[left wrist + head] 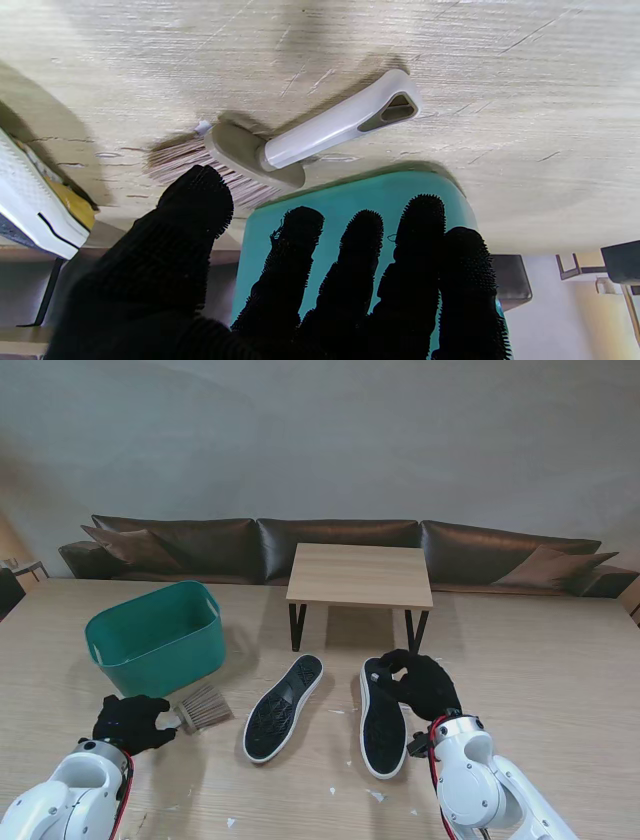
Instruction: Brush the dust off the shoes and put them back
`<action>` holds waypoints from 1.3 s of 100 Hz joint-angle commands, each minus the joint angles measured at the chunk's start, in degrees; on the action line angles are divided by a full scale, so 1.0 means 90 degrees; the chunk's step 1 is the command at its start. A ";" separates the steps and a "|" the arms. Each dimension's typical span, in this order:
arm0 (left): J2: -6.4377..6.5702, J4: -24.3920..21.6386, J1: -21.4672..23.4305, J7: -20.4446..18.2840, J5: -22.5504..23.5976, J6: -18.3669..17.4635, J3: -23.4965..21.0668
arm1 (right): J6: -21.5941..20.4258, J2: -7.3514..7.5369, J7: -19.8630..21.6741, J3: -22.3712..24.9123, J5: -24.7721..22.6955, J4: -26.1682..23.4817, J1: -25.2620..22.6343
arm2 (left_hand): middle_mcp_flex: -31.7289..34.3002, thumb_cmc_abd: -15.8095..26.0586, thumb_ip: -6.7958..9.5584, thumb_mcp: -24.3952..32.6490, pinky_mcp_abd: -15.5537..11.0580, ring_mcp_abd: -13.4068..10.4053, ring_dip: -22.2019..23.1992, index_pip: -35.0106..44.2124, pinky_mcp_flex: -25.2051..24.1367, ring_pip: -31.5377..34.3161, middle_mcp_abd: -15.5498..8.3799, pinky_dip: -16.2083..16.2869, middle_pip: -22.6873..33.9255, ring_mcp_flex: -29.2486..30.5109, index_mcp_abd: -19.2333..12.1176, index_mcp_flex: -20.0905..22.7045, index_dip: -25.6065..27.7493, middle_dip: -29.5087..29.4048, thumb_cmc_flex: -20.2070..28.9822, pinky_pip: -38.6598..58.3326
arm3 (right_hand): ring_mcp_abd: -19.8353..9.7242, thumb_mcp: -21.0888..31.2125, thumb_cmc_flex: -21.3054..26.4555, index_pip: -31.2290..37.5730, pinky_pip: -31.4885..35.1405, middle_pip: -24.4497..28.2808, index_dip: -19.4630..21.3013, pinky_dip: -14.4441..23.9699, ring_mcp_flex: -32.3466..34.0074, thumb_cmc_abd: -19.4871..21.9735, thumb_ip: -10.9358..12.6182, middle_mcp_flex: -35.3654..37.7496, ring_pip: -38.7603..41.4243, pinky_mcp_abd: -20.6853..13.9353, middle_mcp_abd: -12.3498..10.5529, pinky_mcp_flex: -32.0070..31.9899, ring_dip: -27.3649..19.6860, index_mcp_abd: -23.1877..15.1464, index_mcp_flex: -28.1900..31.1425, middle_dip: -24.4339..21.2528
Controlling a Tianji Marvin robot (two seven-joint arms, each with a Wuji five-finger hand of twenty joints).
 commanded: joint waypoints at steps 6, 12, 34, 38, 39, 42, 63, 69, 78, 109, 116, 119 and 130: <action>0.0021 0.0078 -0.0098 -0.0257 0.0084 0.0039 0.0063 | -0.0031 -0.0033 0.0098 -0.0023 0.0037 0.0003 -0.0025 | -0.0188 -0.0217 0.0061 0.0162 -0.0088 -0.0075 -0.0098 -0.0105 -0.0136 -0.0189 -0.0059 -0.0055 -0.0074 -0.0333 -0.0050 -0.0217 -0.0027 -0.0109 -0.0196 -0.0165 | 0.0030 -0.0041 -0.0077 -0.0060 -0.0147 0.0003 0.0060 0.0030 0.0086 0.0161 0.0174 -0.0085 0.0088 0.0173 0.0073 -0.1187 0.0084 0.0025 0.0128 -0.0091; 0.0035 0.0121 -0.0154 -0.0330 0.0149 0.0049 0.0104 | -0.0031 -0.0035 0.0104 -0.0023 0.0056 0.0004 -0.0024 | -0.0224 -0.0261 0.0058 0.0193 -0.0124 -0.0105 -0.0130 -0.0133 -0.0161 -0.0251 -0.0070 -0.0076 -0.0078 -0.0363 -0.0059 -0.0257 -0.0048 -0.0139 -0.0219 -0.0218 | 0.0042 -0.0038 -0.0074 -0.0061 -0.0148 0.0004 0.0058 0.0030 0.0082 0.0159 0.0175 -0.0079 0.0088 0.0174 0.0067 -0.1189 0.0084 0.0024 0.0130 -0.0092; 0.0081 0.0256 -0.0324 -0.0613 0.0340 0.0105 0.0256 | -0.0018 -0.0042 0.0106 -0.0021 0.0106 0.0015 -0.0013 | -0.0237 -0.0400 0.0043 0.0348 -0.0159 -0.0126 -0.0163 -0.0095 -0.0168 -0.0309 -0.0112 -0.0090 -0.0028 -0.0331 -0.0020 -0.0198 -0.0060 -0.0171 -0.0273 -0.0277 | 0.0048 -0.0034 -0.0080 -0.0061 -0.0150 0.0004 0.0053 0.0028 0.0095 0.0170 0.0176 -0.0049 0.0094 0.0177 0.0081 -0.1194 0.0086 0.0047 0.0157 -0.0094; 0.0087 0.0279 -0.0355 -0.0658 0.0356 0.0118 0.0287 | -0.0019 -0.0042 0.0112 -0.0021 0.0113 0.0016 -0.0012 | -0.0224 -0.0416 0.0039 0.0372 -0.0159 -0.0133 -0.0165 -0.0076 -0.0167 -0.0311 -0.0125 -0.0089 -0.0015 -0.0321 -0.0027 -0.0188 -0.0050 -0.0171 -0.0290 -0.0278 | 0.0052 -0.0033 -0.0080 -0.0057 -0.0151 -0.0001 0.0054 0.0028 0.0103 0.0173 0.0176 -0.0053 0.0097 0.0180 0.0089 -0.1198 0.0087 0.0047 0.0173 -0.0095; 0.0089 0.0286 -0.0363 -0.0668 0.0362 0.0121 0.0295 | -0.0019 -0.0042 0.0113 -0.0021 0.0115 0.0017 -0.0011 | -0.0223 -0.0422 0.0038 0.0381 -0.0159 -0.0139 -0.0165 -0.0065 -0.0167 -0.0312 -0.0129 -0.0089 -0.0012 -0.0322 -0.0029 -0.0172 -0.0045 -0.0171 -0.0288 -0.0278 | 0.0054 -0.0034 -0.0081 -0.0059 -0.0150 0.0001 0.0054 0.0028 0.0105 0.0172 0.0176 -0.0047 0.0098 0.0180 0.0086 -0.1195 0.0087 0.0050 0.0170 -0.0095; 0.0094 0.0305 -0.0386 -0.0696 0.0389 0.0128 0.0317 | -0.0017 -0.0043 0.0114 -0.0023 0.0123 0.0019 -0.0011 | -0.0218 -0.0432 0.0033 0.0411 -0.0159 -0.0146 -0.0167 -0.0032 -0.0167 -0.0314 -0.0127 -0.0087 -0.0001 -0.0314 -0.0027 -0.0149 -0.0024 -0.0170 -0.0304 -0.0279 | 0.0049 -0.0032 -0.0080 -0.0061 -0.0149 0.0000 0.0052 0.0029 0.0100 0.0171 0.0177 -0.0045 0.0096 0.0180 0.0085 -0.1195 0.0086 0.0045 0.0169 -0.0095; 0.0127 0.0418 -0.0538 -0.0872 0.0605 0.0160 0.0460 | -0.0018 -0.0046 0.0138 -0.0015 0.0183 0.0015 -0.0013 | -0.0153 -0.0586 -0.0009 0.0643 -0.0196 -0.0170 -0.0172 0.0190 -0.0110 -0.0295 -0.0167 -0.0085 0.0074 -0.0233 -0.0066 -0.0020 0.0173 -0.0159 -0.0400 -0.0284 | 0.0060 -0.0037 -0.0085 -0.0066 -0.0147 -0.0007 0.0049 0.0030 0.0107 0.0182 0.0176 -0.0040 0.0098 0.0179 0.0095 -0.1193 0.0087 0.0054 0.0181 -0.0097; 0.0136 0.0450 -0.0584 -0.0924 0.0677 0.0177 0.0501 | -0.0021 -0.0051 0.0136 -0.0014 0.0216 0.0018 -0.0013 | -0.0147 -0.0610 -0.0015 0.0686 -0.0201 -0.0172 -0.0177 0.0211 -0.0091 -0.0293 -0.0173 -0.0085 0.0085 -0.0211 -0.0060 -0.0032 0.0210 -0.0159 -0.0422 -0.0282 | 0.0069 -0.0035 -0.0080 -0.0065 -0.0150 -0.0005 0.0049 0.0029 0.0117 0.0178 0.0178 -0.0033 0.0104 0.0189 0.0103 -0.1200 0.0089 0.0065 0.0187 -0.0096; 0.0145 0.0498 -0.0651 -0.0993 0.0723 0.0209 0.0558 | -0.0022 -0.0054 0.0131 -0.0012 0.0230 0.0022 -0.0012 | -0.0102 -0.0636 -0.0024 0.0755 -0.0209 -0.0179 -0.0182 0.0239 -0.0037 -0.0283 -0.0161 -0.0090 0.0116 -0.0164 -0.0062 -0.0022 0.0254 -0.0155 -0.0431 -0.0279 | 0.0070 -0.0032 -0.0081 -0.0070 -0.0147 -0.0006 0.0047 0.0032 0.0120 0.0182 0.0178 -0.0024 0.0104 0.0196 0.0098 -0.1195 0.0089 0.0066 0.0187 -0.0096; 0.0169 0.0747 -0.0914 -0.1082 0.0853 0.0364 0.0791 | -0.0030 -0.0058 0.0167 -0.0008 0.0324 0.0026 -0.0017 | 0.0136 -0.0724 -0.0053 0.1112 -0.0155 -0.0194 -0.0195 0.0634 0.0179 -0.0188 -0.0163 -0.0124 0.0253 0.0071 -0.0080 0.0166 0.0657 -0.0141 -0.0369 -0.0148 | 0.0080 -0.0028 -0.0074 -0.0070 -0.0147 -0.0007 0.0046 0.0035 0.0135 0.0199 0.0179 0.0012 0.0112 0.0200 0.0118 -0.1200 0.0094 0.0084 0.0211 -0.0096; 0.0177 0.0829 -0.0999 -0.1099 0.0857 0.0374 0.0853 | -0.0036 -0.0060 0.0168 -0.0008 0.0339 0.0026 -0.0016 | 0.0275 -0.0776 -0.0062 0.1274 -0.0135 -0.0221 -0.0211 0.0911 0.0273 -0.0153 -0.0189 -0.0167 0.0305 0.0187 -0.0118 0.0287 0.0920 -0.0142 -0.0289 -0.0088 | 0.0087 -0.0024 -0.0069 -0.0069 -0.0146 -0.0002 0.0046 0.0037 0.0152 0.0196 0.0180 0.0040 0.0120 0.0207 0.0116 -0.1197 0.0097 0.0096 0.0213 -0.0095; 0.0181 0.0874 -0.1043 -0.1101 0.0857 0.0381 0.0888 | -0.0039 -0.0062 0.0164 -0.0009 0.0344 0.0029 -0.0014 | 0.0341 -0.0806 -0.0060 0.1338 -0.0121 -0.0223 -0.0217 0.1024 0.0309 -0.0141 -0.0170 -0.0181 0.0340 0.0228 -0.0126 0.0328 0.1021 -0.0129 -0.0279 -0.0067 | 0.0087 -0.0025 -0.0074 -0.0069 -0.0147 -0.0005 0.0047 0.0037 0.0156 0.0203 0.0179 0.0040 0.0121 0.0204 0.0115 -0.1197 0.0098 0.0098 0.0213 -0.0096; 0.0207 0.1033 -0.1231 -0.1213 0.0931 0.0357 0.1019 | -0.0046 -0.0069 0.0150 -0.0014 0.0373 0.0039 -0.0005 | 0.0716 -0.1063 -0.0296 0.1533 -0.0081 -0.0337 -0.0270 0.1923 0.0567 -0.0078 -0.0212 -0.0307 0.0528 0.0514 -0.0287 0.0430 0.1911 -0.0056 -0.0028 0.0075 | 0.0090 -0.0023 -0.0077 -0.0068 -0.0142 -0.0005 0.0046 0.0040 0.0167 0.0207 0.0179 0.0068 0.0123 0.0213 0.0122 -0.1188 0.0099 0.0105 0.0217 -0.0096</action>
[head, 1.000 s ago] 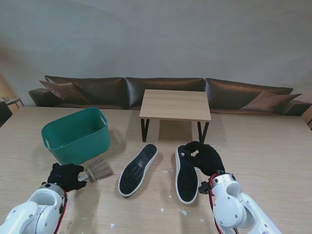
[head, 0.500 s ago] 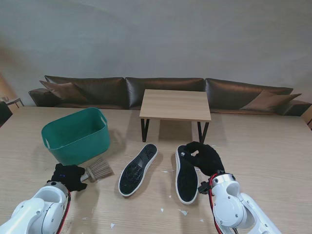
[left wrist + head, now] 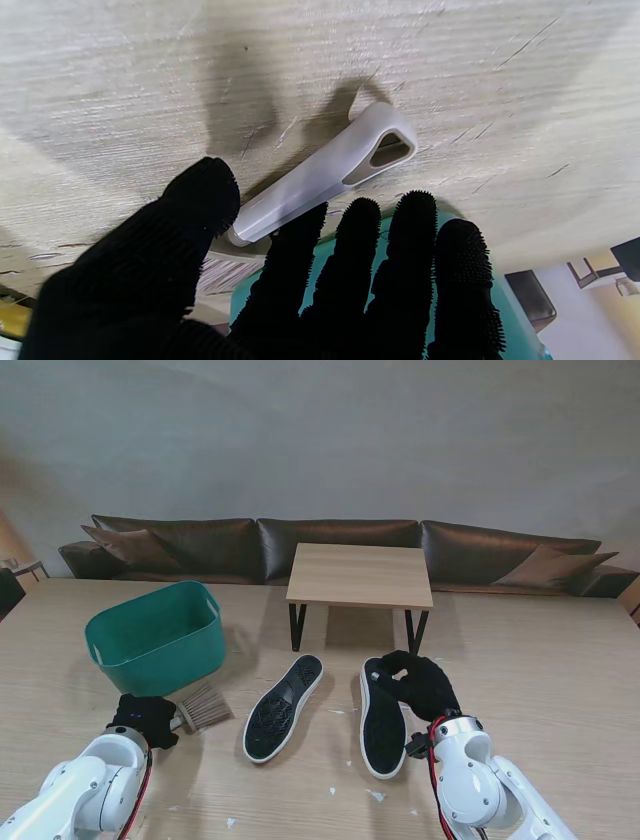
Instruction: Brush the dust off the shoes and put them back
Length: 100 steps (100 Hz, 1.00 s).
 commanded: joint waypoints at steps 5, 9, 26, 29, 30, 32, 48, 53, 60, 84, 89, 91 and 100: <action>0.0017 0.0161 -0.0174 -0.0272 0.0089 -0.0045 0.0098 | -0.0034 -0.0037 0.0081 -0.0018 0.0027 0.0002 -0.0015 | 0.0353 -0.0553 -0.0477 -0.0052 0.0118 -0.0096 -0.0101 0.1144 0.0211 0.0100 -0.0090 -0.0168 0.0190 0.0491 -0.0486 0.0222 0.0975 0.0118 0.0622 0.0296 | 0.0029 -0.0022 -0.0074 -0.0061 -0.0140 -0.0001 0.0046 0.0042 0.0185 0.0108 0.0178 0.0082 0.0084 0.0142 0.0072 -0.1182 0.0100 0.0021 0.0167 -0.0091; 0.0024 0.0208 -0.0233 -0.0290 0.0094 -0.0053 0.0150 | -0.0034 -0.0039 0.0080 -0.0017 0.0040 0.0004 -0.0013 | 0.0432 -0.0620 -0.0476 -0.0280 0.0123 -0.0133 -0.0104 0.1571 0.0276 0.0129 -0.0111 -0.0212 0.0235 0.0563 -0.0563 0.0195 0.1050 0.0135 0.0845 0.0373 | 0.0024 -0.0020 -0.0074 -0.0063 -0.0138 0.0000 0.0045 0.0042 0.0197 0.0111 0.0179 0.0094 0.0088 0.0139 0.0075 -0.1176 0.0102 0.0026 0.0163 -0.0091; 0.0051 0.0394 -0.0435 -0.0320 0.0132 -0.0153 0.0341 | -0.0030 -0.0049 0.0075 -0.0012 0.0102 0.0031 0.0005 | 0.0969 -0.0784 -0.0420 -0.0469 0.0065 -0.0366 0.0000 0.3487 0.0782 0.0471 -0.0318 -0.0342 0.0476 0.1133 -0.0870 0.0274 0.1206 0.0259 0.1336 0.0769 | 0.0045 -0.0007 -0.0069 -0.0063 -0.0134 -0.0006 0.0041 0.0044 0.0224 0.0121 0.0178 0.0124 0.0092 0.0151 0.0090 -0.1169 0.0106 0.0061 0.0165 -0.0093; 0.0055 0.0425 -0.0460 -0.0305 0.0137 -0.0171 0.0370 | -0.0031 -0.0050 0.0074 -0.0010 0.0105 0.0032 0.0005 | 0.1073 -0.0822 -0.0436 -0.0387 0.0054 -0.0399 0.0033 0.3769 0.0873 0.0549 -0.0354 -0.0381 0.0514 0.1232 -0.0903 0.0332 0.1150 0.0283 0.1384 0.0849 | 0.0045 -0.0004 -0.0069 -0.0066 -0.0135 -0.0006 0.0040 0.0043 0.0221 0.0126 0.0179 0.0128 0.0091 0.0154 0.0086 -0.1171 0.0106 0.0063 0.0158 -0.0093; 0.0056 0.0435 -0.0468 -0.0297 0.0140 -0.0179 0.0379 | -0.0030 -0.0050 0.0074 -0.0009 0.0106 0.0032 0.0005 | 0.1108 -0.0831 -0.0436 -0.0372 0.0054 -0.0418 0.0041 0.3828 0.0910 0.0571 -0.0370 -0.0384 0.0526 0.1276 -0.0911 0.0353 0.1165 0.0287 0.1401 0.0868 | 0.0044 -0.0002 -0.0067 -0.0066 -0.0134 -0.0007 0.0039 0.0044 0.0230 0.0128 0.0179 0.0129 0.0095 0.0154 0.0091 -0.1169 0.0107 0.0062 0.0157 -0.0093; 0.0058 0.0455 -0.0482 -0.0283 0.0145 -0.0196 0.0395 | -0.0028 -0.0050 0.0075 -0.0007 0.0109 0.0032 0.0004 | 0.1170 -0.0838 -0.0435 -0.0347 0.0045 -0.0427 0.0053 0.3935 0.0966 0.0606 -0.0390 -0.0391 0.0546 0.1340 -0.0930 0.0388 0.1199 0.0294 0.1434 0.0896 | 0.0045 -0.0001 -0.0068 -0.0064 -0.0131 -0.0003 0.0040 0.0044 0.0233 0.0131 0.0179 0.0143 0.0096 0.0156 0.0086 -0.1163 0.0108 0.0062 0.0161 -0.0092; 0.0065 0.0578 -0.0542 -0.0119 0.0092 -0.0314 0.0478 | -0.0017 -0.0058 0.0062 -0.0002 0.0144 0.0032 0.0005 | 0.1747 -0.0786 -0.0470 -0.0280 0.0011 -0.0581 0.0102 0.4411 0.1418 0.0815 -0.0564 -0.0578 0.0508 0.1869 -0.0886 0.0422 0.1141 0.1185 0.1557 0.1162 | 0.0063 0.0011 -0.0062 -0.0065 -0.0128 -0.0013 0.0036 0.0045 0.0245 0.0150 0.0178 0.0155 0.0095 0.0165 0.0112 -0.1160 0.0110 0.0105 0.0132 -0.0095; 0.0063 0.0605 -0.0538 -0.0021 0.0054 -0.0367 0.0476 | -0.0012 -0.0061 0.0054 -0.0003 0.0145 0.0035 0.0006 | 0.1960 -0.0770 -0.0478 -0.0252 -0.0023 -0.0649 0.0066 0.4489 0.1618 0.0817 -0.0603 -0.0640 0.0440 0.2071 -0.0799 0.0391 0.1177 0.1175 0.1604 0.1188 | 0.0075 0.0016 -0.0060 -0.0067 -0.0126 -0.0013 0.0034 0.0046 0.0247 0.0161 0.0179 0.0159 0.0095 0.0165 0.0108 -0.1156 0.0111 0.0115 0.0117 -0.0095; 0.0060 0.0614 -0.0511 0.0117 0.0022 -0.0487 0.0434 | 0.0001 -0.0062 0.0054 -0.0005 0.0149 0.0041 0.0009 | 0.2439 -0.0874 -0.0499 -0.0098 -0.0097 -0.0805 -0.0131 0.4662 0.2028 0.0675 -0.0727 -0.0897 0.0214 0.2522 -0.0654 0.0420 0.1034 0.0966 0.1689 0.1133 | 0.0072 0.0022 -0.0053 -0.0067 -0.0122 -0.0012 0.0033 0.0046 0.0244 0.0179 0.0179 0.0156 0.0093 0.0166 0.0102 -0.1150 0.0111 0.0131 0.0099 -0.0094; 0.0018 0.0540 -0.0351 0.0587 -0.0175 -0.0766 0.0181 | 0.0019 -0.0058 0.0088 -0.0018 0.0172 0.0053 0.0013 | 0.3263 -0.1402 -0.0481 0.0797 0.0062 -0.1113 -0.0182 0.5701 0.2915 0.0879 -0.0852 -0.1312 0.0176 0.3517 -0.0373 0.0452 -0.0632 0.1523 0.1742 0.0838 | 0.0087 0.0039 -0.0042 -0.0044 -0.0112 -0.0006 0.0033 0.0049 0.0237 0.0219 0.0179 0.0143 0.0093 0.0166 0.0124 -0.1144 0.0114 0.0165 0.0064 -0.0093; 0.0007 0.0514 -0.0329 0.0606 -0.0282 -0.0794 0.0139 | 0.0019 -0.0056 0.0095 -0.0020 0.0171 0.0052 0.0010 | 0.3261 -0.1361 -0.0436 0.0887 0.0188 -0.1057 0.0030 0.5829 0.2939 0.1151 -0.0777 -0.1218 0.0375 0.3587 -0.0264 0.0354 -0.0684 0.1776 0.1750 0.0936 | 0.0079 0.0043 -0.0035 -0.0038 -0.0110 -0.0006 0.0033 0.0049 0.0242 0.0230 0.0180 0.0136 0.0096 0.0165 0.0121 -0.1142 0.0115 0.0161 0.0057 -0.0094; 0.0005 0.0494 -0.0318 0.0589 -0.0328 -0.0809 0.0119 | 0.0018 -0.0056 0.0096 -0.0021 0.0171 0.0053 0.0010 | 0.3248 -0.1336 -0.0418 0.0912 0.0225 -0.1023 0.0143 0.5877 0.2933 0.1291 -0.0751 -0.1170 0.0470 0.3602 -0.0255 0.0309 -0.0668 0.1875 0.1752 0.0998 | 0.0077 0.0041 -0.0038 -0.0036 -0.0107 -0.0003 0.0032 0.0050 0.0243 0.0231 0.0179 0.0140 0.0097 0.0167 0.0125 -0.1138 0.0115 0.0167 0.0055 -0.0093; -0.0011 0.0424 -0.0273 0.0536 -0.0548 -0.0834 0.0051 | 0.0020 -0.0051 0.0118 -0.0022 0.0172 0.0051 0.0007 | 0.3151 -0.1124 -0.0326 0.1010 0.0314 -0.0883 0.0831 0.5800 0.2765 0.1854 -0.0649 -0.0829 0.1001 0.3563 -0.0247 0.0099 0.0106 0.2227 0.1745 0.1274 | 0.0074 0.0051 -0.0035 -0.0032 -0.0100 -0.0002 0.0028 0.0052 0.0247 0.0241 0.0181 0.0128 0.0100 0.0180 0.0126 -0.1133 0.0116 0.0183 0.0035 -0.0095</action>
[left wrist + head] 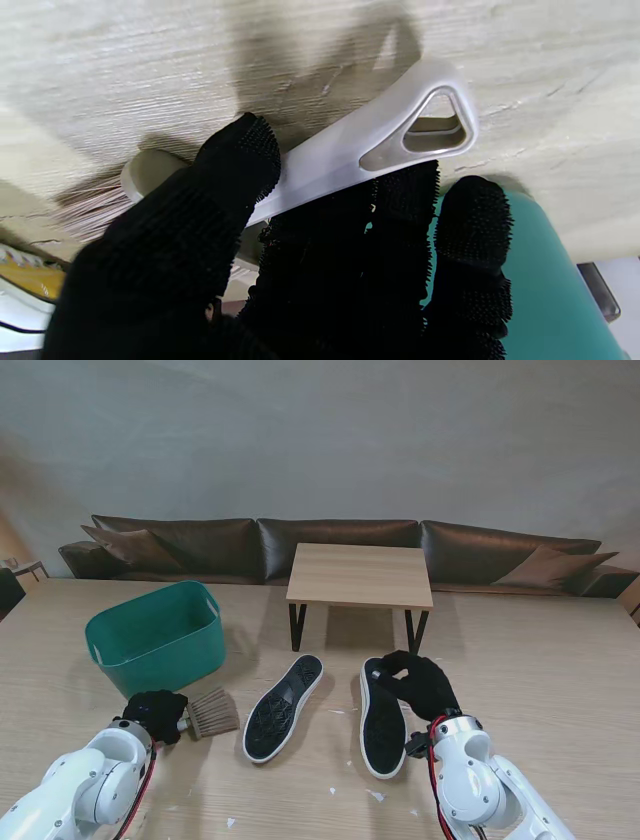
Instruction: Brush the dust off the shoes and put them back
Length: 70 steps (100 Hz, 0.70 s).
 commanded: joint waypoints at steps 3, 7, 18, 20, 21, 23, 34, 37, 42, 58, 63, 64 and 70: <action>-0.0045 -0.0104 0.0058 -0.0191 -0.0103 -0.0034 -0.0055 | 0.0004 -0.0019 0.0118 -0.0021 0.0000 -0.0010 -0.0030 | 0.0211 0.0432 0.0154 0.0927 0.0310 0.0049 0.0611 0.0956 -0.0143 0.0918 0.0119 0.0316 0.0577 0.0423 -0.0336 -0.0033 0.0929 0.0373 0.0557 0.0465 | 0.0034 0.0031 -0.0033 -0.0028 -0.0098 -0.0001 0.0028 0.0052 0.0156 0.0178 0.0180 0.0118 0.0089 0.0158 0.0102 -0.1129 0.0058 0.0022 0.0035 -0.0095; -0.0058 -0.0124 0.0080 -0.0174 -0.0225 -0.0030 -0.0079 | 0.0005 -0.0018 0.0125 -0.0023 -0.0002 -0.0005 -0.0029 | 0.0197 0.0514 0.0184 0.0899 0.0307 0.0108 0.0864 0.0867 -0.0238 0.1192 0.0123 0.0459 0.0804 0.0407 -0.0323 -0.0091 0.1241 0.0561 0.0567 0.0609 | 0.0046 0.0031 -0.0034 -0.0028 -0.0096 0.0000 0.0026 0.0052 0.0151 0.0184 0.0180 0.0115 0.0088 0.0157 0.0094 -0.1127 0.0057 0.0030 0.0021 -0.0096; -0.0095 -0.0178 0.0148 -0.0057 -0.0472 0.0008 -0.0161 | 0.0012 -0.0014 0.0148 -0.0029 0.0004 0.0003 -0.0029 | 0.0338 0.0658 0.0174 0.0675 0.0219 0.0118 0.1223 0.0620 -0.0212 0.1735 0.0022 0.0670 0.1273 0.0529 -0.0401 -0.0090 0.1707 0.0784 0.0564 0.0941 | 0.0049 0.0035 -0.0026 -0.0016 -0.0095 0.0004 0.0023 0.0051 0.0146 0.0196 0.0180 0.0109 0.0088 0.0160 0.0116 -0.1128 0.0057 0.0043 0.0016 -0.0098; -0.0101 -0.0202 0.0164 -0.0062 -0.0528 0.0028 -0.0181 | 0.0013 -0.0013 0.0150 -0.0030 0.0003 0.0003 -0.0030 | 0.0363 0.0670 0.0148 0.0608 0.0181 0.0105 0.1217 0.0578 -0.0176 0.1747 0.0004 0.0666 0.1270 0.0562 -0.0414 -0.0080 0.1727 0.0750 0.0587 0.0959 | 0.0053 0.0035 -0.0029 -0.0018 -0.0093 0.0003 0.0022 0.0051 0.0140 0.0202 0.0180 0.0104 0.0085 0.0159 0.0110 -0.1127 0.0056 0.0043 0.0006 -0.0099; -0.0104 -0.0216 0.0173 -0.0069 -0.0559 0.0041 -0.0191 | 0.0014 -0.0012 0.0152 -0.0030 0.0002 0.0003 -0.0031 | 0.0368 0.0668 0.0142 0.0591 0.0177 0.0103 0.1216 0.0568 -0.0164 0.1749 0.0001 0.0666 0.1269 0.0569 -0.0419 -0.0077 0.1730 0.0744 0.0587 0.0964 | 0.0047 0.0035 -0.0029 -0.0016 -0.0093 0.0003 0.0021 0.0051 0.0139 0.0204 0.0180 0.0103 0.0085 0.0158 0.0112 -0.1127 0.0056 0.0040 0.0007 -0.0099; -0.0110 -0.0245 0.0189 -0.0087 -0.0621 0.0070 -0.0211 | 0.0016 -0.0011 0.0157 -0.0030 -0.0001 0.0002 -0.0032 | 0.0374 0.0663 0.0134 0.0571 0.0176 0.0105 0.1214 0.0555 -0.0147 0.1750 0.0002 0.0666 0.1266 0.0574 -0.0426 -0.0071 0.1733 0.0734 0.0588 0.0971 | 0.0047 0.0035 -0.0028 -0.0014 -0.0094 0.0003 0.0021 0.0050 0.0140 0.0209 0.0180 0.0096 0.0085 0.0156 0.0103 -0.1130 0.0055 0.0047 0.0005 -0.0100; -0.0142 -0.0399 0.0279 -0.0178 -0.0957 0.0240 -0.0327 | 0.0025 -0.0004 0.0182 -0.0031 -0.0007 -0.0007 -0.0040 | 0.0479 0.0607 0.0076 0.0481 0.0136 0.0096 0.1208 0.0364 0.0029 0.1879 -0.0032 0.0665 0.1195 0.0610 -0.0472 0.0077 0.1736 0.0581 0.0628 0.1067 | 0.0054 0.0032 -0.0031 -0.0007 -0.0092 0.0008 0.0018 0.0049 0.0137 0.0235 0.0178 0.0089 0.0086 0.0156 0.0115 -0.1129 0.0055 0.0052 -0.0006 -0.0101; -0.0151 -0.0440 0.0302 -0.0205 -0.1066 0.0279 -0.0360 | 0.0023 -0.0003 0.0190 -0.0033 -0.0006 -0.0008 -0.0041 | 0.0519 0.0570 0.0044 0.0468 0.0112 0.0072 0.1143 0.0305 0.0105 0.1918 -0.0069 0.0647 0.1146 0.0619 -0.0483 0.0121 0.1739 0.0497 0.0635 0.1087 | 0.0044 0.0032 -0.0033 -0.0005 -0.0093 0.0007 0.0017 0.0049 0.0139 0.0250 0.0178 0.0081 0.0087 0.0154 0.0109 -0.1131 0.0055 0.0054 -0.0010 -0.0102; -0.0170 -0.0482 0.0332 -0.0200 -0.1242 0.0335 -0.0405 | 0.0017 -0.0001 0.0202 -0.0036 -0.0001 -0.0009 -0.0043 | 0.0551 0.0543 0.0009 0.0447 0.0083 0.0038 0.1076 0.0242 0.0237 0.2013 -0.0087 0.0639 0.1114 0.0642 -0.0481 0.0178 0.1711 0.0419 0.0649 0.1148 | 0.0050 0.0028 -0.0038 -0.0003 -0.0089 0.0010 0.0016 0.0049 0.0128 0.0262 0.0177 0.0080 0.0084 0.0147 0.0115 -0.1127 0.0054 0.0066 -0.0017 -0.0102; -0.0214 -0.0576 0.0400 -0.0191 -0.1698 0.0504 -0.0508 | 0.0012 0.0024 0.0297 0.0022 0.0011 -0.0133 -0.0145 | 0.0580 0.0514 -0.0064 0.0436 0.0032 -0.0209 0.0838 0.0119 0.0651 0.2660 -0.0074 0.0753 0.1003 0.0683 -0.0447 0.0283 0.1659 0.0080 0.0705 0.1587 | 0.0049 0.0030 -0.0028 0.0009 -0.0075 0.0019 0.0012 0.0051 0.0123 0.0306 0.0179 0.0058 0.0092 0.0151 0.0125 -0.1114 0.0054 0.0078 -0.0029 -0.0104; -0.0214 -0.0592 0.0415 -0.0213 -0.1717 0.0529 -0.0526 | 0.0019 0.0027 0.0309 0.0035 0.0014 -0.0162 -0.0166 | 0.0566 0.0533 -0.0067 0.0440 0.0043 -0.0256 0.0775 0.0123 0.0699 0.2657 -0.0078 0.0758 0.0968 0.0679 -0.0427 0.0270 0.1634 0.0057 0.0718 0.1606 | 0.0045 0.0026 -0.0028 0.0010 -0.0073 0.0021 0.0010 0.0051 0.0129 0.0333 0.0178 0.0051 0.0097 0.0151 0.0127 -0.1115 0.0054 0.0086 -0.0040 -0.0105; -0.0214 -0.0595 0.0418 -0.0218 -0.1721 0.0535 -0.0529 | 0.0021 0.0027 0.0311 0.0037 0.0015 -0.0167 -0.0170 | 0.0566 0.0536 -0.0071 0.0444 0.0070 -0.0262 0.0726 0.0148 0.0710 0.2646 -0.0078 0.0755 0.0954 0.0684 -0.0407 0.0262 0.1619 0.0055 0.0723 0.1599 | 0.0044 0.0027 -0.0025 0.0012 -0.0073 0.0020 0.0010 0.0051 0.0121 0.0334 0.0178 0.0046 0.0094 0.0150 0.0129 -0.1115 0.0053 0.0085 -0.0038 -0.0106; -0.0213 -0.0631 0.0437 -0.0260 -0.1749 0.0579 -0.0536 | 0.0035 0.0026 0.0314 0.0047 0.0026 -0.0192 -0.0186 | 0.0494 0.0596 -0.0071 0.0455 0.0138 -0.0271 0.0462 0.0233 0.0773 0.2497 -0.0062 0.0727 0.0846 0.0682 -0.0352 0.0186 0.1544 0.0046 0.0785 0.1553 | 0.0052 0.0021 -0.0030 0.0018 -0.0075 0.0027 0.0008 0.0048 0.0116 0.0345 0.0177 0.0050 0.0096 0.0153 0.0132 -0.1123 0.0052 0.0082 -0.0041 -0.0106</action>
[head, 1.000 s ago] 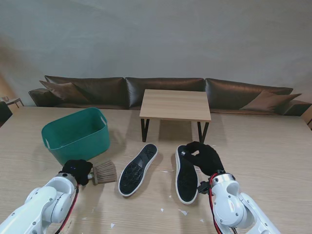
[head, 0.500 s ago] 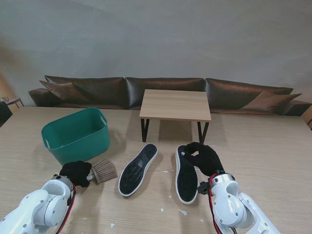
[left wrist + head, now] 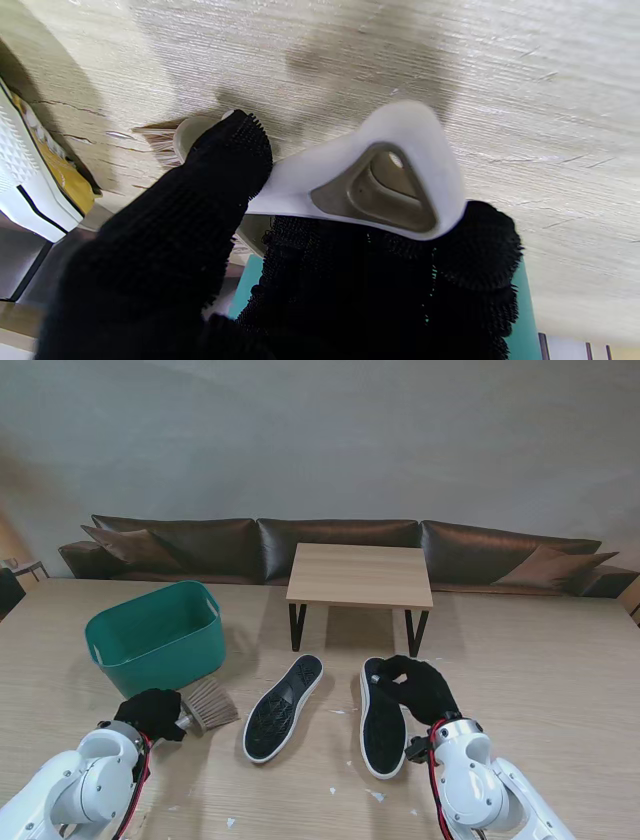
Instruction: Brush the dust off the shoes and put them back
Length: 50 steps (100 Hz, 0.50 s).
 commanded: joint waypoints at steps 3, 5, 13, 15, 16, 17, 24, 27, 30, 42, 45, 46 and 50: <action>-0.0021 -0.0098 0.0042 -0.0215 0.0026 0.0065 -0.0019 | 0.0024 -0.0007 0.0083 -0.0004 0.0023 -0.0086 -0.0076 | 0.0304 0.0594 0.0082 0.0565 0.0075 -0.0389 -0.0372 0.0520 0.0289 0.0105 -0.0116 0.0020 -0.0150 0.0506 -0.0475 0.0135 0.0081 -0.0100 0.0945 0.0319 | 0.0044 0.0022 -0.0029 0.0021 -0.0072 0.0029 0.0007 0.0048 0.0119 0.0202 0.0177 0.0048 0.0099 0.0149 0.0079 -0.1119 0.0052 0.0017 -0.0040 -0.0098; -0.0013 -0.0116 0.0046 -0.0263 0.0061 0.0073 -0.0019 | 0.0028 -0.0007 0.0082 -0.0001 0.0026 -0.0093 -0.0080 | 0.0302 0.0590 0.0086 0.0563 0.0072 -0.0419 -0.0461 0.0522 0.0343 0.0037 -0.0134 -0.0012 -0.0201 0.0507 -0.0491 0.0136 0.0055 -0.0128 0.0942 0.0285 | 0.0047 0.0021 -0.0030 0.0023 -0.0071 0.0030 0.0007 0.0048 0.0117 0.0211 0.0177 0.0048 0.0099 0.0149 0.0075 -0.1119 0.0052 0.0021 -0.0040 -0.0098; 0.0011 -0.0129 0.0036 -0.0366 0.0254 0.0111 0.0017 | 0.0039 -0.0010 0.0077 0.0008 0.0036 -0.0114 -0.0095 | 0.0358 0.0617 0.0047 0.0647 0.0114 -0.0388 -0.0849 0.0349 0.0558 -0.0233 -0.0101 -0.0153 -0.0403 0.0522 -0.0584 0.0245 -0.0112 -0.0349 0.1051 0.0179 | 0.0052 0.0011 -0.0040 0.0022 -0.0070 0.0028 0.0003 0.0048 0.0117 0.0223 0.0174 0.0038 0.0103 0.0149 0.0086 -0.1121 0.0052 0.0031 -0.0052 -0.0101; 0.0012 -0.0119 0.0027 -0.0356 0.0290 0.0128 0.0038 | 0.0042 -0.0010 0.0077 0.0010 0.0038 -0.0119 -0.0098 | 0.0375 0.0693 0.0025 0.0699 0.0183 -0.0330 -0.0987 -0.0036 0.0627 -0.0296 -0.0050 -0.0194 -0.0460 0.0522 -0.0680 0.0436 -0.0351 -0.0464 0.1151 0.0143 | 0.0043 0.0012 -0.0038 0.0023 -0.0071 0.0031 0.0002 0.0047 0.0115 0.0230 0.0175 0.0045 0.0103 0.0147 0.0083 -0.1123 0.0052 0.0031 -0.0052 -0.0101; 0.0011 -0.0113 0.0021 -0.0348 0.0305 0.0138 0.0049 | 0.0043 -0.0010 0.0076 0.0011 0.0040 -0.0122 -0.0100 | 0.0375 0.0693 0.0025 0.0699 0.0183 -0.0330 -0.0987 -0.0036 0.0627 -0.0296 -0.0050 -0.0194 -0.0460 0.0522 -0.0680 0.0436 -0.0351 -0.0464 0.1151 0.0143 | 0.0040 0.0012 -0.0037 0.0025 -0.0071 0.0031 0.0002 0.0047 0.0114 0.0233 0.0175 0.0043 0.0103 0.0147 0.0082 -0.1124 0.0052 0.0032 -0.0048 -0.0102; 0.0011 -0.0107 0.0016 -0.0340 0.0317 0.0147 0.0060 | 0.0044 -0.0011 0.0076 0.0013 0.0042 -0.0124 -0.0102 | 0.0376 0.0712 0.0018 0.0712 0.0200 -0.0311 -0.1027 -0.0152 0.0641 -0.0310 -0.0030 -0.0204 -0.0471 0.0522 -0.0693 0.0505 -0.0410 -0.0498 0.1176 0.0132 | 0.0044 0.0009 -0.0041 0.0027 -0.0071 0.0033 0.0002 0.0047 0.0111 0.0233 0.0174 0.0047 0.0102 0.0146 0.0086 -0.1124 0.0051 0.0032 -0.0047 -0.0101; 0.0010 -0.0080 -0.0026 -0.0319 0.0359 0.0240 0.0135 | 0.0051 -0.0015 0.0067 0.0021 0.0062 -0.0137 -0.0113 | 0.0348 0.0844 0.0002 0.0732 0.0315 -0.0210 -0.1230 -0.0940 0.0645 -0.0418 0.0055 -0.0238 -0.0501 0.0510 -0.0742 0.1075 -0.0881 -0.0661 0.1294 0.0034 | 0.0049 0.0012 -0.0035 0.0031 -0.0068 0.0032 -0.0001 0.0046 0.0112 0.0243 0.0176 0.0036 0.0106 0.0152 0.0082 -0.1123 0.0051 0.0039 -0.0043 -0.0104; 0.0014 -0.0081 -0.0044 -0.0353 0.0368 0.0288 0.0164 | 0.0054 -0.0017 0.0063 0.0025 0.0069 -0.0141 -0.0117 | 0.0304 0.0924 0.0029 0.0738 0.0416 -0.0175 -0.1257 -0.1248 0.0579 -0.0417 0.0112 -0.0238 -0.0487 0.0505 -0.0701 0.1314 -0.1044 -0.0687 0.1363 -0.0056 | 0.0051 0.0012 -0.0034 0.0033 -0.0067 0.0036 -0.0002 0.0047 0.0113 0.0240 0.0176 0.0043 0.0108 0.0149 0.0085 -0.1122 0.0052 0.0034 -0.0042 -0.0103; 0.0022 -0.0087 -0.0060 -0.0414 0.0377 0.0330 0.0189 | 0.0058 -0.0019 0.0056 0.0027 0.0074 -0.0144 -0.0119 | 0.0264 0.1009 0.0054 0.0755 0.0474 -0.0192 -0.1229 -0.1366 0.0541 -0.0368 0.0134 -0.0226 -0.0452 0.0500 -0.0655 0.1366 -0.1055 -0.0675 0.1352 -0.0094 | 0.0060 0.0014 -0.0033 0.0036 -0.0067 0.0039 -0.0002 0.0046 0.0113 0.0245 0.0176 0.0045 0.0108 0.0152 0.0081 -0.1123 0.0051 0.0039 -0.0038 -0.0103; 0.0062 -0.0172 -0.0104 -0.0787 0.0395 0.0555 0.0276 | 0.0069 -0.0032 0.0023 0.0037 0.0113 -0.0151 -0.0127 | -0.0242 0.1725 -0.0016 0.0659 0.0644 -0.0350 -0.0584 -0.1845 -0.0091 0.0095 0.0188 0.0222 0.0194 0.0465 -0.0322 0.1311 -0.0307 0.0115 0.1657 -0.0146 | 0.0065 0.0031 -0.0012 0.0037 -0.0068 0.0041 -0.0010 0.0044 0.0114 0.0302 0.0177 0.0038 0.0112 0.0161 0.0083 -0.1131 0.0050 0.0088 -0.0047 -0.0106; 0.0070 -0.0196 -0.0111 -0.0867 0.0372 0.0619 0.0297 | 0.0072 -0.0034 0.0018 0.0039 0.0123 -0.0153 -0.0128 | -0.0414 0.1980 0.0023 0.0471 0.0612 -0.0313 -0.0327 -0.1859 -0.0353 0.0168 0.0177 0.0411 0.0423 0.0449 -0.0226 0.1221 0.0028 0.0382 0.1834 -0.0065 | 0.0056 0.0027 -0.0021 0.0037 -0.0065 0.0043 -0.0013 0.0045 0.0113 0.0303 0.0174 0.0038 0.0112 0.0163 0.0091 -0.1125 0.0049 0.0087 -0.0054 -0.0107; 0.0073 -0.0203 -0.0113 -0.0890 0.0364 0.0639 0.0304 | 0.0074 -0.0035 0.0016 0.0039 0.0127 -0.0153 -0.0128 | -0.0478 0.2076 0.0041 0.0408 0.0587 -0.0306 -0.0238 -0.1835 -0.0437 0.0190 0.0168 0.0468 0.0495 0.0432 -0.0192 0.1174 0.0159 0.0459 0.1895 -0.0032 | 0.0051 0.0029 -0.0021 0.0039 -0.0064 0.0045 -0.0013 0.0045 0.0117 0.0305 0.0174 0.0040 0.0114 0.0163 0.0092 -0.1125 0.0049 0.0085 -0.0053 -0.0106; 0.0080 -0.0229 -0.0121 -0.0967 0.0338 0.0716 0.0331 | 0.0080 -0.0040 0.0006 0.0041 0.0142 -0.0156 -0.0131 | -0.0777 0.2456 0.0159 0.0067 0.0513 -0.0278 0.0205 -0.1688 -0.0762 0.0314 0.0186 0.0692 0.0837 0.0270 -0.0069 0.0976 0.0673 0.0832 0.2163 0.0095 | 0.0065 0.0034 -0.0019 0.0040 -0.0065 0.0046 -0.0015 0.0045 0.0107 0.0299 0.0173 0.0035 0.0111 0.0168 0.0100 -0.1131 0.0048 0.0093 -0.0060 -0.0107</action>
